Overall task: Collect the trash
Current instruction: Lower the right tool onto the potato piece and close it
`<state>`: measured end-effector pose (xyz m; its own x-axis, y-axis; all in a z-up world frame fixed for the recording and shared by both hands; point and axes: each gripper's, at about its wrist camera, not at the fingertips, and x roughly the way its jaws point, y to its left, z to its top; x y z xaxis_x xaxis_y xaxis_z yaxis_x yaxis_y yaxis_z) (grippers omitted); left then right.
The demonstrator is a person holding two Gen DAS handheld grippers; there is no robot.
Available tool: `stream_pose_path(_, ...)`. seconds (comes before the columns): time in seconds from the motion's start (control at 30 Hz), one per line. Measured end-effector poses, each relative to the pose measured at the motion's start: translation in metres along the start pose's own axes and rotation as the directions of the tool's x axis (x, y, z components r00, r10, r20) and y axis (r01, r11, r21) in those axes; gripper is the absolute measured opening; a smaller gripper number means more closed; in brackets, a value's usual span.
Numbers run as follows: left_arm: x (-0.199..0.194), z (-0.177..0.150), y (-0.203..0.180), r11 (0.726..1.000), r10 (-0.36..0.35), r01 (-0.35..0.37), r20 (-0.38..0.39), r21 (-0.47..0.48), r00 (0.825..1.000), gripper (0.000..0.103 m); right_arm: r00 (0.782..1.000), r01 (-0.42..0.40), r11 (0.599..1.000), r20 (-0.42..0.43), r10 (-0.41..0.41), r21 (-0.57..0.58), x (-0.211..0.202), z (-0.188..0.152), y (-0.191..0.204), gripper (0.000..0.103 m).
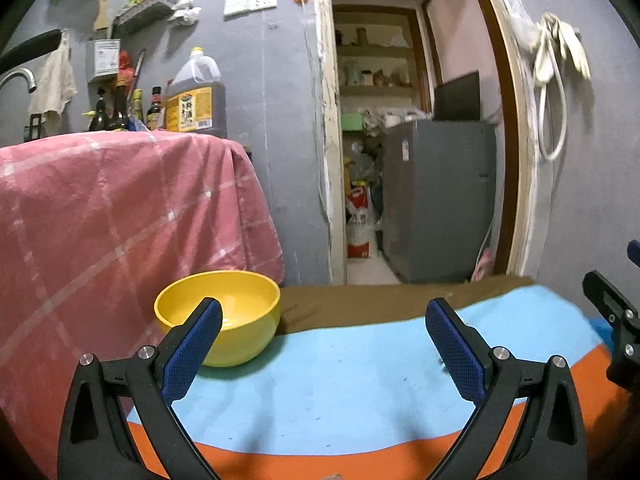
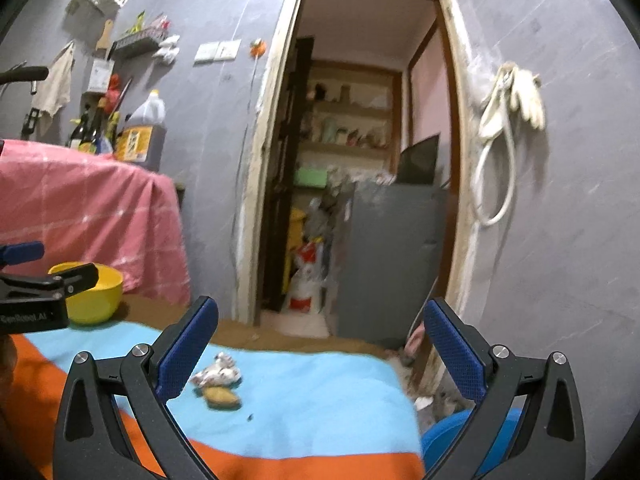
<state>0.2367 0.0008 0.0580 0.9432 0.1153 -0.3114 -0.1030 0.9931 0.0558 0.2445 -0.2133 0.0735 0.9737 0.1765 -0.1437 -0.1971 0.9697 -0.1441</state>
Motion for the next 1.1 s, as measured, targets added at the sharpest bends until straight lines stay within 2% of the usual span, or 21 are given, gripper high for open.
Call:
stream_pose_path(0.17, 0.017, -0.01, 0.006, 0.999, -0.013, 0.015, -0.08, 0.028, 0.997, 0.1, 0.989, -0.04, 0.999, -0.144, 0.039, -0.007, 0.02, -0.007, 0.009, 0.103)
stream_pose_path(0.27, 0.028, -0.015, 0.007, 0.999, -0.02, 0.026, -0.141, 0.04, 0.99, 0.1, 0.972, -0.078, 0.997, -0.222, 0.074, -0.009, 0.032, -0.01, 0.013, 0.103)
stream_pose_path(0.33, 0.033, -0.018, 0.009, 0.998, -0.031, 0.039, -0.177, 0.041, 0.984, 0.1, 0.955, -0.108, 0.994, -0.281, 0.099, -0.017, 0.041, -0.015, 0.018, 0.103)
stream_pose_path(0.43, 0.044, -0.022, 0.012, 0.998, -0.046, 0.055, -0.235, 0.029, 0.971, 0.1, 0.917, -0.146, 0.989, -0.38, 0.122, -0.035, 0.057, -0.022, 0.024, 0.103)
stream_pose_path(0.53, 0.055, -0.028, 0.015, 0.998, -0.056, 0.063, -0.302, 0.011, 0.952, 0.1, 0.88, -0.178, 0.983, -0.453, 0.141, -0.039, 0.07, -0.029, 0.029, 0.103)
stream_pose_path(0.67, 0.066, -0.034, 0.021, 0.998, -0.067, 0.063, -0.365, -0.023, 0.929, 0.1, 0.845, -0.214, 0.975, -0.513, 0.154, -0.059, 0.08, -0.035, 0.038, 0.1)
stream_pose_path(0.77, 0.075, -0.038, 0.028, 0.996, -0.083, 0.063, -0.406, -0.062, 0.91, 0.1, 0.809, -0.253, 0.965, -0.562, 0.171, -0.07, 0.09, -0.04, 0.046, 0.088)
stream_pose_path(0.83, 0.077, -0.04, 0.032, 0.995, -0.091, 0.062, -0.423, -0.082, 0.902, 0.1, 0.774, -0.279, 0.958, -0.604, 0.188, -0.059, 0.098, -0.046, 0.048, 0.072)
stream_pose_path(0.93, 0.081, -0.042, 0.035, 0.993, -0.104, 0.065, -0.445, -0.101, 0.889, 0.1, 0.73, -0.31, 0.95, -0.647, 0.22, -0.026, 0.107, -0.05, 0.047, 0.065)
stream_pose_path(1.1, 0.083, -0.044, 0.033, 0.99, -0.125, 0.08, -0.467, -0.114, 0.875, 0.1, 0.703, -0.335, 0.942, -0.665, 0.253, 0.004, 0.111, -0.05, 0.048, 0.057)
